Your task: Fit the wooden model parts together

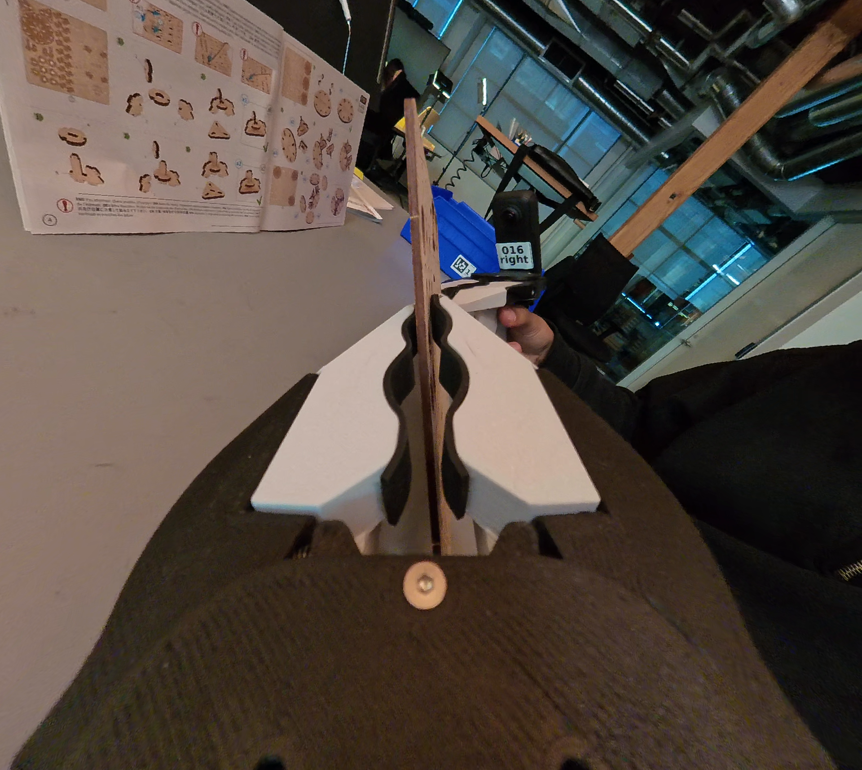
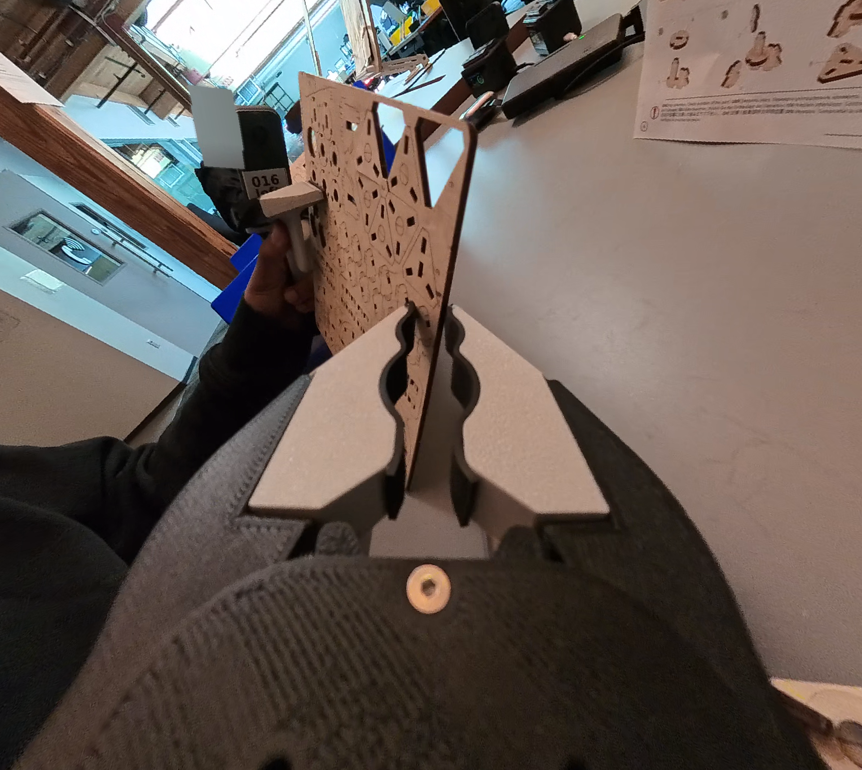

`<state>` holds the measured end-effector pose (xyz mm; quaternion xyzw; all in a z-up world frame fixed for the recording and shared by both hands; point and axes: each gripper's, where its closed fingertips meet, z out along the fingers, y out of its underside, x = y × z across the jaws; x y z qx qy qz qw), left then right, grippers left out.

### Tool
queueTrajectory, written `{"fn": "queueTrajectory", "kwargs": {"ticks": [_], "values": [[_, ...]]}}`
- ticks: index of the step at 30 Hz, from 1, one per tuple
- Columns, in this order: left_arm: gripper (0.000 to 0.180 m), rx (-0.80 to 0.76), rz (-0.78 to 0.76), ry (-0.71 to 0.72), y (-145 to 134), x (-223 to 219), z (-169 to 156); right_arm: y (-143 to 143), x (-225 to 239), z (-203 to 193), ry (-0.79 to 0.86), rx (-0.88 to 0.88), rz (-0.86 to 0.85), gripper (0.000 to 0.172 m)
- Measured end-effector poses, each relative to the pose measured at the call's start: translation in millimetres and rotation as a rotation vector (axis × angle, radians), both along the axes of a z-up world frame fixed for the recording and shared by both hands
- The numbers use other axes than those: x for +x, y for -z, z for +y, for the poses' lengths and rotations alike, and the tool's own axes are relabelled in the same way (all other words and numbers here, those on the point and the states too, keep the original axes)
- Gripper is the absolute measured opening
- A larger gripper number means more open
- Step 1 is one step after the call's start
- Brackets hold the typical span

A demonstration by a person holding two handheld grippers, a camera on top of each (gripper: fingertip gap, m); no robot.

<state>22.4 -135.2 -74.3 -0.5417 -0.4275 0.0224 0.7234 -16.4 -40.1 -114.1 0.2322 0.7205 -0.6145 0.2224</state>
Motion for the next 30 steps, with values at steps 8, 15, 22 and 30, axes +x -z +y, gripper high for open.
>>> {"fn": "queueTrajectory", "kwargs": {"ticks": [8, 15, 22, 30], "values": [[0.001, -0.002, -0.001, 0.009, 0, 0, 2, 2, 3, 3, -0.034, 0.001, -0.006, 0.009], [0.001, -0.004, 0.002, 0.01, 0, 1, 2, 3, 4, 4, -0.052, 0.003, 0.023, 0.008], [0.001, -0.013, 0.003, 0.001, 0, 1, 2, 5, 4, 4, -0.045, 0.026, 0.065, 0.008], [0.001, -0.046, -0.007, -0.006, 4, 0, 5, 17, -2, 4, -0.005, 0.111, 0.138, 0.005]]}}
